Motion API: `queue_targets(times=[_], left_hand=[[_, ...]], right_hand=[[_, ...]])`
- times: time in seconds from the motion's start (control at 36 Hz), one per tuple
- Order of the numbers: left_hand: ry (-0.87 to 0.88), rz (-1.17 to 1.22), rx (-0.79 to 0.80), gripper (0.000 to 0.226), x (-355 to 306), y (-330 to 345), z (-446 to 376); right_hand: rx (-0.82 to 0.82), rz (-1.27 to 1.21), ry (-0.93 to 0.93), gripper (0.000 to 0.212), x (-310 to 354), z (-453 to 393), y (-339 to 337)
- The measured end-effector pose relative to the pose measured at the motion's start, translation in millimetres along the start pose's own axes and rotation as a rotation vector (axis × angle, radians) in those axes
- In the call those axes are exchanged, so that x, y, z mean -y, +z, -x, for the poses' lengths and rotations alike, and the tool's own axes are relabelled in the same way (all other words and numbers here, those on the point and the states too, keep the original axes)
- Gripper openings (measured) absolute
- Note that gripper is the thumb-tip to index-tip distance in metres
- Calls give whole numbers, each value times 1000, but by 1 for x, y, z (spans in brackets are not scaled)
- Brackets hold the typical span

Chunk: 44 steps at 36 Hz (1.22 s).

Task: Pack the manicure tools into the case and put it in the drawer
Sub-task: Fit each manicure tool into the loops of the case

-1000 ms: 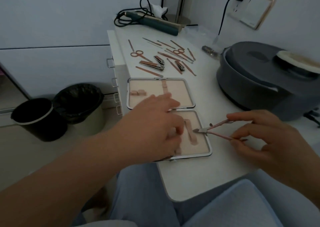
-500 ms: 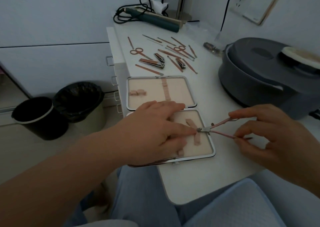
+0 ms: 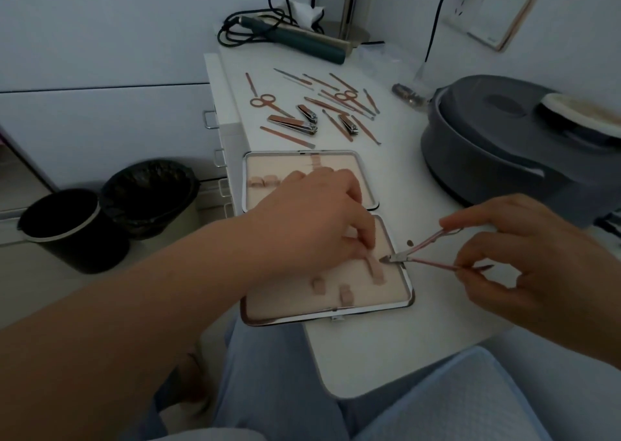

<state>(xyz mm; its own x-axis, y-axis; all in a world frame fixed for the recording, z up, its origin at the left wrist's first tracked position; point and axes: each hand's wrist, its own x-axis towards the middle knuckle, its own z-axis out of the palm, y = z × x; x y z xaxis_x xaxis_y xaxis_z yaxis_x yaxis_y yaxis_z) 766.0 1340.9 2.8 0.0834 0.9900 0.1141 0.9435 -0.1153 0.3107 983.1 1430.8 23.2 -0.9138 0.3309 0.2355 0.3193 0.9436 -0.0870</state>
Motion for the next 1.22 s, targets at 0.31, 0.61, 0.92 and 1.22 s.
queue_targets(times=[0.31,0.61,0.92,1.22], left_hand=[[192,62,-77,6,2,11,-5],[153,152,-115,5,-1,12,-3],[-140,174,-142,28,28,-12,46],[-254,229,-203,26,19,8,67]], right_hand=[[-19,-34,5,18,-3,-3,5],[-30,-341,-7,9,0,-16,28],[-28,-486,-7,27,-1,-24,30],[25,-485,-12,29,4,-30,27]])
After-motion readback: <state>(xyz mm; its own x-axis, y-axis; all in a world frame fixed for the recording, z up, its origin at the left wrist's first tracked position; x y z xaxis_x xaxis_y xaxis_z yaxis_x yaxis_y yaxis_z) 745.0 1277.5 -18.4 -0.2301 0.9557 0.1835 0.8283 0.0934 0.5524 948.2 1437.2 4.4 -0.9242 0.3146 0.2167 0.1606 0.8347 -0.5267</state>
